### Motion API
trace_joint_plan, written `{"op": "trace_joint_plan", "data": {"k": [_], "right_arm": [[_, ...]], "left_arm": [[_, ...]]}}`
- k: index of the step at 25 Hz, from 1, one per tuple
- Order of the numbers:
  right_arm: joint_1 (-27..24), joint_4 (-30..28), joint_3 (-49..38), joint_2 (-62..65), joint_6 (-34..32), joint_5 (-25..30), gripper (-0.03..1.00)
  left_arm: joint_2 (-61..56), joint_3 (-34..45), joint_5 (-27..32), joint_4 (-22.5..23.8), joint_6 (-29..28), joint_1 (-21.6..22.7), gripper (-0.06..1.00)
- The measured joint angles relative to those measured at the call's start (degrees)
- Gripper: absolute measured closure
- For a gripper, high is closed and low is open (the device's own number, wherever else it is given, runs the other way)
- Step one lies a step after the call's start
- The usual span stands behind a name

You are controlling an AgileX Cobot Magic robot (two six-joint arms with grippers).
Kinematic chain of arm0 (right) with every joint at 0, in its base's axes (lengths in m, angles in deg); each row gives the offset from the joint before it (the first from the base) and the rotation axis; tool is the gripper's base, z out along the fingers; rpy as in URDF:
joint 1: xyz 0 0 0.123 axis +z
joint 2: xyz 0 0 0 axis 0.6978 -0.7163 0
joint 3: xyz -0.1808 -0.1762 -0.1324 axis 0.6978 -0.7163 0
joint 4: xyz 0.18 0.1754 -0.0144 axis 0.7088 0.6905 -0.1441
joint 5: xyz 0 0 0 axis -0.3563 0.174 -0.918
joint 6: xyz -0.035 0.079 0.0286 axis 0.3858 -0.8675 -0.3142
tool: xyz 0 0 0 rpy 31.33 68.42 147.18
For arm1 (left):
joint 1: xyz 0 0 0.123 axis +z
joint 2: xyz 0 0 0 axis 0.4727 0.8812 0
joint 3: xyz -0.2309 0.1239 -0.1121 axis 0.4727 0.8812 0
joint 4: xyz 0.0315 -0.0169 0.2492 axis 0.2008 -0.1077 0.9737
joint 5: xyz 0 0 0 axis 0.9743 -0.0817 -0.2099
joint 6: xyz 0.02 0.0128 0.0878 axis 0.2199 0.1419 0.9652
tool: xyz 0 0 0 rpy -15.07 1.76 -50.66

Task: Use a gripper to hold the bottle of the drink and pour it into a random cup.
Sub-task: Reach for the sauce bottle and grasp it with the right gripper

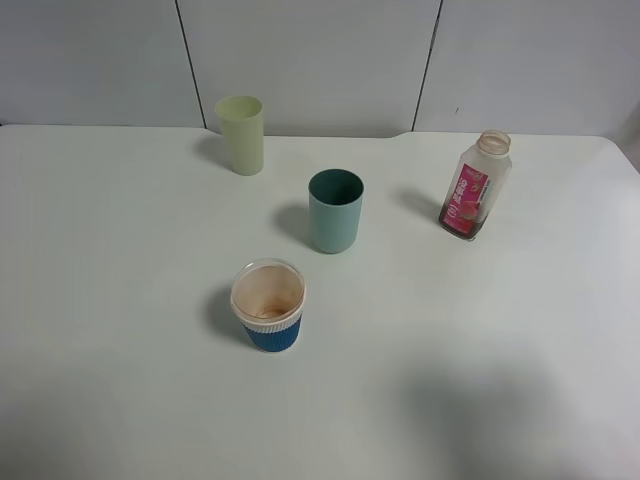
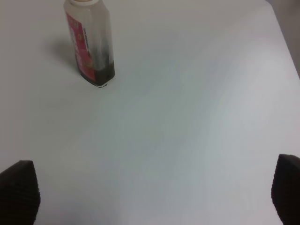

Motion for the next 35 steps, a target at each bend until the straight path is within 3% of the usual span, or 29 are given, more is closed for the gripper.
{"op": "trace_joint_plan", "data": {"k": [35], "right_arm": [[0.00, 0.00, 0.00, 0.00, 0.00, 0.00, -0.02]], "left_arm": [[0.00, 0.00, 0.00, 0.00, -0.04, 0.00, 0.01]]}}
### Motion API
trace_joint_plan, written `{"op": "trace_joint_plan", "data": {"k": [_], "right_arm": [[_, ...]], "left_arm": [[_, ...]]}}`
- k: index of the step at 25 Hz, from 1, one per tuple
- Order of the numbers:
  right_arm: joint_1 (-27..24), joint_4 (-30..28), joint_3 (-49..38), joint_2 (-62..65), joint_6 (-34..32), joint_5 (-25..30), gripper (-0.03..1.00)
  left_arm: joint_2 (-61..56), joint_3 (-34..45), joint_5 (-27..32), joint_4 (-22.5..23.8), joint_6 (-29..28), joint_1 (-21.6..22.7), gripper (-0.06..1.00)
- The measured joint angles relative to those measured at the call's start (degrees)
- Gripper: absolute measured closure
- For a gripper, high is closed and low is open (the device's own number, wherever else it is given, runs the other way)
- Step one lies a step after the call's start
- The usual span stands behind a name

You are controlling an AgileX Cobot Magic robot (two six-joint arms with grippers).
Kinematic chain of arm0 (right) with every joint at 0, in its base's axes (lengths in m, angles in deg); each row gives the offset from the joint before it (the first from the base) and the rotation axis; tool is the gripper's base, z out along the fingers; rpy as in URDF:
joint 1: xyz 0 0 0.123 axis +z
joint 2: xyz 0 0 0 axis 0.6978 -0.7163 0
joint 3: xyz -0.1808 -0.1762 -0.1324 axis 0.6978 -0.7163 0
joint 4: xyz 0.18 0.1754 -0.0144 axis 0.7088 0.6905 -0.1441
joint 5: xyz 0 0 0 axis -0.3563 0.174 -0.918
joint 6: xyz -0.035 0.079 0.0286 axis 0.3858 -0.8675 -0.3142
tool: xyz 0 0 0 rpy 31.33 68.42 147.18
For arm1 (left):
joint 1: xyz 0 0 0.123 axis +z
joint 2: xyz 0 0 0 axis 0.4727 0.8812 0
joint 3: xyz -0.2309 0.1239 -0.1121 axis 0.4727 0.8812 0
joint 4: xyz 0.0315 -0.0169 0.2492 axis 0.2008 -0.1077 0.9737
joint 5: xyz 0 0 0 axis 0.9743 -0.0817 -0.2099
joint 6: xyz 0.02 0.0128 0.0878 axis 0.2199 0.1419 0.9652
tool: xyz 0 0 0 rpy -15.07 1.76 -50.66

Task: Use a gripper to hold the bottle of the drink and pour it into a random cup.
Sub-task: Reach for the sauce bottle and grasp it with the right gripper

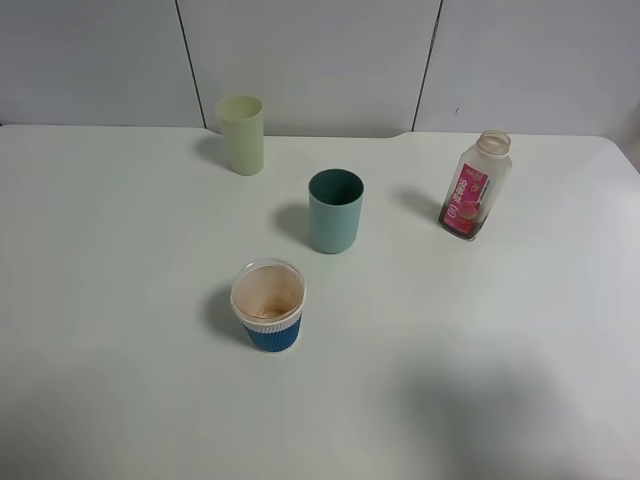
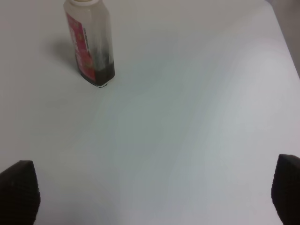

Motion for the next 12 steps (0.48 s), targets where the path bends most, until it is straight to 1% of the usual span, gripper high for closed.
{"op": "trace_joint_plan", "data": {"k": [7, 9, 12], "right_arm": [[0.00, 0.00, 0.08, 0.00, 0.00, -0.15, -0.02], [0.00, -0.10, 1.32, -1.09, 0.00, -0.36, -0.02], [0.00, -0.17, 4.58, -6.06, 0.00, -1.14, -0.02]], "left_arm": [[0.00, 0.00, 0.00, 0.00, 0.00, 0.00, 0.01], [0.00, 0.00, 0.00, 0.00, 0.00, 0.00, 0.01], [0.00, 0.00, 0.00, 0.00, 0.00, 0.00, 0.01]]}}
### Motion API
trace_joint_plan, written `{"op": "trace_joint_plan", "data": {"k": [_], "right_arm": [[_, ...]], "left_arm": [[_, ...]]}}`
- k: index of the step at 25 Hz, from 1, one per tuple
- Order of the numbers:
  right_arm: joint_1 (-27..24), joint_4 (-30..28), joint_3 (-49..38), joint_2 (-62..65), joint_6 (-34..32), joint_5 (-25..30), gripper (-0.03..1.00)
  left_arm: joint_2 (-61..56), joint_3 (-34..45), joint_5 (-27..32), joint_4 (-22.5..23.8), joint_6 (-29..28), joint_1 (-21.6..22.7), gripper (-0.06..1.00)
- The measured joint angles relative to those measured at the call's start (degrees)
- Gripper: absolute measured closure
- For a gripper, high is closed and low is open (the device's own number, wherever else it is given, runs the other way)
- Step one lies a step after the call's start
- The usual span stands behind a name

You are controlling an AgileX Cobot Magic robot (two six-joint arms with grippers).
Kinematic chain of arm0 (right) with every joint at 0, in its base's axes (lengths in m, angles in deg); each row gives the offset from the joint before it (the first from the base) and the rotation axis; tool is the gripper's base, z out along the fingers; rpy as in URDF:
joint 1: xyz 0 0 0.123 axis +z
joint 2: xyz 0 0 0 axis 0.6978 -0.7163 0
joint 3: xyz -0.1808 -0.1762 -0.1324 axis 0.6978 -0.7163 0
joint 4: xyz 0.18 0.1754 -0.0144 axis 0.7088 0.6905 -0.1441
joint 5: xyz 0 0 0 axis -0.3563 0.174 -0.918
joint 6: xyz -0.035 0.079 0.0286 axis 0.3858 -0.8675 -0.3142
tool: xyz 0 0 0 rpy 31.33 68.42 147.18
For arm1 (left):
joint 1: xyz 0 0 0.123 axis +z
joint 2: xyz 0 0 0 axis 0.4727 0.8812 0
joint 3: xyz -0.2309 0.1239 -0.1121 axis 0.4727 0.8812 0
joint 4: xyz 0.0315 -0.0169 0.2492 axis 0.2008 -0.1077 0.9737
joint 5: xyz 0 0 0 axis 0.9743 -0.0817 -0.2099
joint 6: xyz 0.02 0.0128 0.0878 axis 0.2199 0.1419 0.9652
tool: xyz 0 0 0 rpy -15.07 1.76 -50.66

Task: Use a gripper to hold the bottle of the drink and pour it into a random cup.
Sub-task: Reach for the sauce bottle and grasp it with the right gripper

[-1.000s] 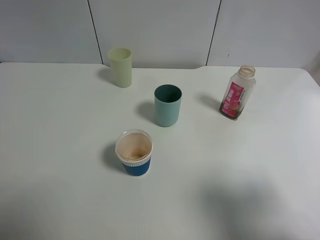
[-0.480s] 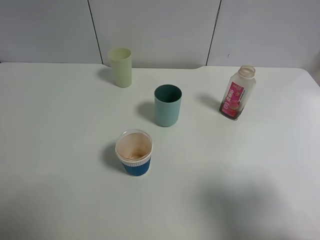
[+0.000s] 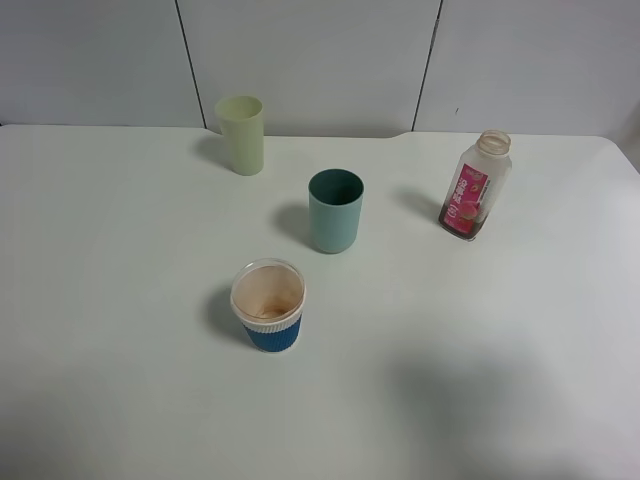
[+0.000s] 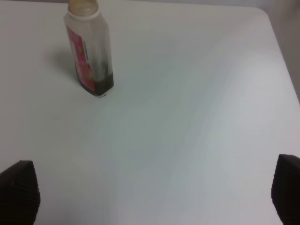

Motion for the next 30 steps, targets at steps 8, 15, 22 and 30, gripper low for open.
{"op": "trace_joint_plan", "data": {"k": [8, 15, 22, 30], "right_arm": [[0.00, 0.12, 6.37, -18.46, 0.00, -1.02, -0.02], [0.00, 1.26, 6.93, -31.55, 0.00, -4.25, -0.02], [0.00, 2.72, 6.93, -41.65, 0.00, -6.96, -0.02], [0.00, 2.96, 6.93, -52.53, 0.00, -10.30, -0.02]], "left_arm": [[0.00, 0.00, 0.00, 0.00, 0.00, 0.00, 0.01], [0.00, 0.00, 0.00, 0.00, 0.00, 0.00, 0.01], [0.00, 0.00, 0.00, 0.00, 0.00, 0.00, 0.01], [0.00, 0.00, 0.00, 0.00, 0.00, 0.00, 0.01]]}}
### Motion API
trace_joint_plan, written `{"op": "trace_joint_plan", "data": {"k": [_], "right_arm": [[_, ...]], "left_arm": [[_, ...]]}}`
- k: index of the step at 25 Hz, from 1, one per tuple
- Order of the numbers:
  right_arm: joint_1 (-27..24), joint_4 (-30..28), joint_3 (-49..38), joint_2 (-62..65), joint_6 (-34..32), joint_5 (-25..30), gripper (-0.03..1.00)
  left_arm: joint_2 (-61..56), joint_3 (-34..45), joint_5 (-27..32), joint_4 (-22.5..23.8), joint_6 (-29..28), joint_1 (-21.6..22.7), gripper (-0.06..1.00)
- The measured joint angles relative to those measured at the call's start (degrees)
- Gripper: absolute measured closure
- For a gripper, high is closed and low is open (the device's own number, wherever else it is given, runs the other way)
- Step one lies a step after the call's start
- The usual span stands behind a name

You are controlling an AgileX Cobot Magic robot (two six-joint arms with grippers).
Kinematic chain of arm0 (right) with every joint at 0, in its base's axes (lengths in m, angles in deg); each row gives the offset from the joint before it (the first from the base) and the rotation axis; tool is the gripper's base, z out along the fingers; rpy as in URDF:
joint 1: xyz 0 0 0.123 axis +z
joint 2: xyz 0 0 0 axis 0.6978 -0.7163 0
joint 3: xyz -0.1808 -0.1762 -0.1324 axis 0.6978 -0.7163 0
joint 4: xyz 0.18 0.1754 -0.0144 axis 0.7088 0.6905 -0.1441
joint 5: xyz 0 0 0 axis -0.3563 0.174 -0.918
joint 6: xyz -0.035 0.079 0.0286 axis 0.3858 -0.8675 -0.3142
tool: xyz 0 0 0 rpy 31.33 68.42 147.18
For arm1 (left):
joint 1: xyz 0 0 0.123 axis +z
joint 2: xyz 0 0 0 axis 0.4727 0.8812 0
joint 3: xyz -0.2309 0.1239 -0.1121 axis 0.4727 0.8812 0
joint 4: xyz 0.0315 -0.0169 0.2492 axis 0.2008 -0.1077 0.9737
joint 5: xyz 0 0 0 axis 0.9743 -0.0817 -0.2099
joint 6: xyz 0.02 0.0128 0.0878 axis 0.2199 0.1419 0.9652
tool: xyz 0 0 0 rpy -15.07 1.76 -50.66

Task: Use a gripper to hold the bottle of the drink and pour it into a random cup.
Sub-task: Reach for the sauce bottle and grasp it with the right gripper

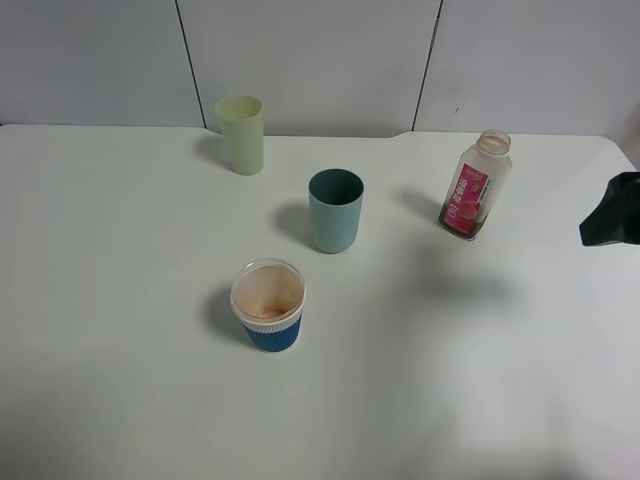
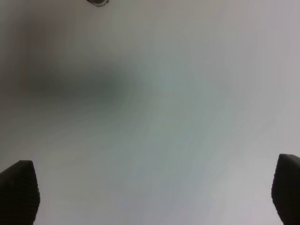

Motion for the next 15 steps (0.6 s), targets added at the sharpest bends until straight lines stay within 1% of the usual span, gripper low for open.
{"op": "trace_joint_plan", "data": {"k": [4, 8, 10, 13, 15], "right_arm": [[0.00, 0.03, 0.00, -6.41, 0.00, -2.13, -0.02], [1.23, -0.33, -0.20, -10.66, 0.00, -6.77, -0.02], [1.23, -0.77, -2.10, -12.01, 0.05, -11.66, -0.02], [1.23, -1.31, -7.25, -14.07, 0.05, -21.46, -0.02], [1.23, -1.36, -10.25, -15.74, 0.17, -26.88, -0.02]], "left_arm": [[0.00, 0.00, 0.00, 0.00, 0.00, 0.00, 0.01], [0.00, 0.00, 0.00, 0.00, 0.00, 0.00, 0.01], [0.00, 0.00, 0.00, 0.00, 0.00, 0.00, 0.01], [0.00, 0.00, 0.00, 0.00, 0.00, 0.00, 0.01], [0.00, 0.00, 0.00, 0.00, 0.00, 0.00, 0.01]]}}
